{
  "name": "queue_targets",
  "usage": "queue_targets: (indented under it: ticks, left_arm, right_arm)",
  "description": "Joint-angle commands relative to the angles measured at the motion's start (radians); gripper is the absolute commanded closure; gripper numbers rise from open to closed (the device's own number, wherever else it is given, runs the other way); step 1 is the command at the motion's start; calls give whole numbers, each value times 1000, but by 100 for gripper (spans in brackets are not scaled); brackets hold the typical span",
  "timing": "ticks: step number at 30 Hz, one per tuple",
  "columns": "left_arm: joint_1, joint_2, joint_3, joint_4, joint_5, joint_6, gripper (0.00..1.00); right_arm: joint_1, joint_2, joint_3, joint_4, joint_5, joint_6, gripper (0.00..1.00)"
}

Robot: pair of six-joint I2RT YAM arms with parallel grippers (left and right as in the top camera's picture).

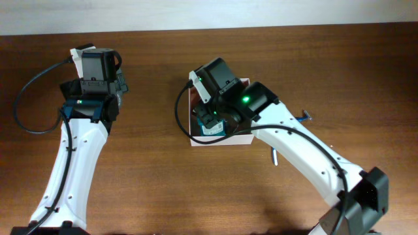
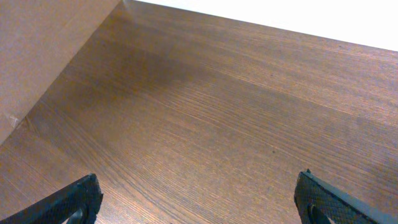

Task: Pack container
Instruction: 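Lift the mouthwash bottle with the right gripper and lower it into the box, then open the right gripper and lift it out of the box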

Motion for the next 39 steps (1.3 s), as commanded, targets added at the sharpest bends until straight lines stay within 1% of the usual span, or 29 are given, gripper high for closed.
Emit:
queue_targets:
  ticks: [1,5,6,11,12,15,17,20,30,35,39]
  left_arm:
    - [3,6,7,2,0,-3,1]
    - [3,6,7,2,0,-3,1]
    - [3,6,7,2,0,-3,1]
    - [3,6,7,2,0,-3,1]
    - [3,6,7,2,0,-3,1]
    - [3,6,7,2,0,-3,1]
    - [3,6,7,2,0,-3,1]
    - [3,6,7,2,0,-3,1]
    - [3,6,7,2,0,-3,1]
    - [3,6,7,2,0,-3,1]
    - [3,6,7,2,0,-3,1]
  right_arm:
    - [5,41,19,23,-48,3,82]
    - [5,72,18,41,-49,3,82]
    - [5,83,18,42,-49,3,79]
    - [5,91,18,42,-50,3,77]
    - [5,91,18,42,-50,3,73]
    - [5,91,18,39,-50,3,70]
    - [5,91,18,34,-50,3,63]
    - [5,91,18,30,-50,3,58]
    - [5,91,18,18,-50,3,52]
    - [4,88,21,23,-49,-5,51]
    - [4,86,42,23,-48,-12,47]
